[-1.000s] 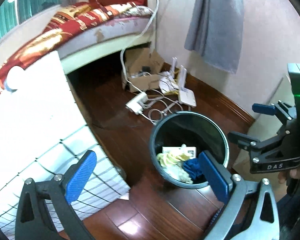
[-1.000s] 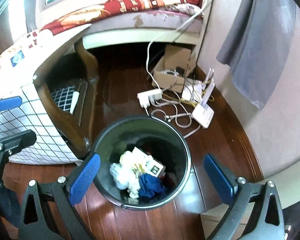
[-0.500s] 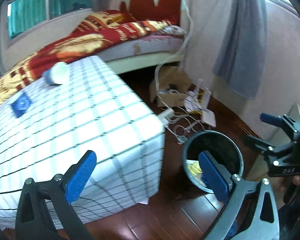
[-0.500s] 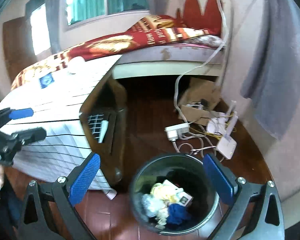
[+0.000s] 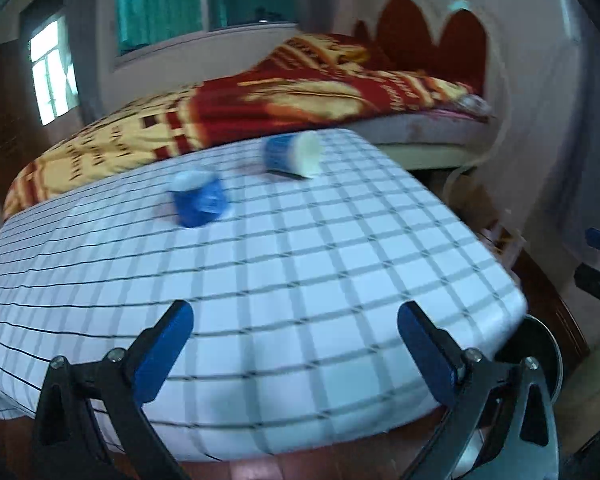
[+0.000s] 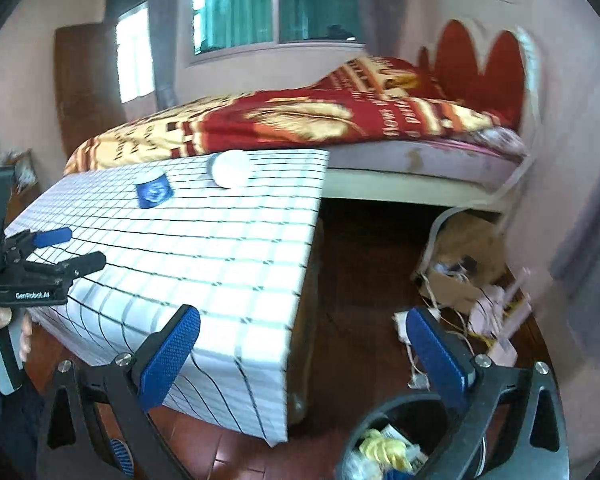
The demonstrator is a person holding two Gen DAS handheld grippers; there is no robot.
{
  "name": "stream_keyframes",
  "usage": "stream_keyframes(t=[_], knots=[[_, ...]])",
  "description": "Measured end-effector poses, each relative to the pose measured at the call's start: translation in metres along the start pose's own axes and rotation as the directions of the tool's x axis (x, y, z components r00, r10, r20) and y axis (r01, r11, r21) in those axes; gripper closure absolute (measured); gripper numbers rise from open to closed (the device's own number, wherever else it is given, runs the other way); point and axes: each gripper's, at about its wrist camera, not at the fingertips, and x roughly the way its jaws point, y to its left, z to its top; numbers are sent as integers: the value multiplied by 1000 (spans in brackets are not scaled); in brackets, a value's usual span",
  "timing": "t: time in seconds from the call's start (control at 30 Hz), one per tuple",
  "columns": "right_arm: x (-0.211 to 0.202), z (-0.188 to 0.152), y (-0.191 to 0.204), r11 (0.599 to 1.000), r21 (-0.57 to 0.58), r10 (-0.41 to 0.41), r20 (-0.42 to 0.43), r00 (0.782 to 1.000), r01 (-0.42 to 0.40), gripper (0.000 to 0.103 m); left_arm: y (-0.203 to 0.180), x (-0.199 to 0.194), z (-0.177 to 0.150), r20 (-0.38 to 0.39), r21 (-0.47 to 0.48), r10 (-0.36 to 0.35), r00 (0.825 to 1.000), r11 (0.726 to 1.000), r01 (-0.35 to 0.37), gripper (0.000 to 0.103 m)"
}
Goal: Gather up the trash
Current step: 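Move both tools back toward the two blue cups on the box, then grasp the upright blue cup with the left tool while the right tool grasps the lying blue cup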
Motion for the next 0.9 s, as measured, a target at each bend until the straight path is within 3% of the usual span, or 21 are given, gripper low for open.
stream_keyframes(t=[0.23,0.4,0.57,0.9], knots=[[68,63,50,989,-110,95,-27,995,-97,0,47,28,15,-4,-68,65,998,996,-66,1],[136,111,66,977,-111,175,-76,982,-182,0,73,66,38,-16,-104,78,997,991,-79,1],[203,150,77,968,-122,202,-133,970,-218,0,87,103,59,-29,-123,85,996,989,-88,1],[323,178,92,946,-190,208,-269,941,-263,0,97,159,89,-78,-134,82,994,987,-92,5]])
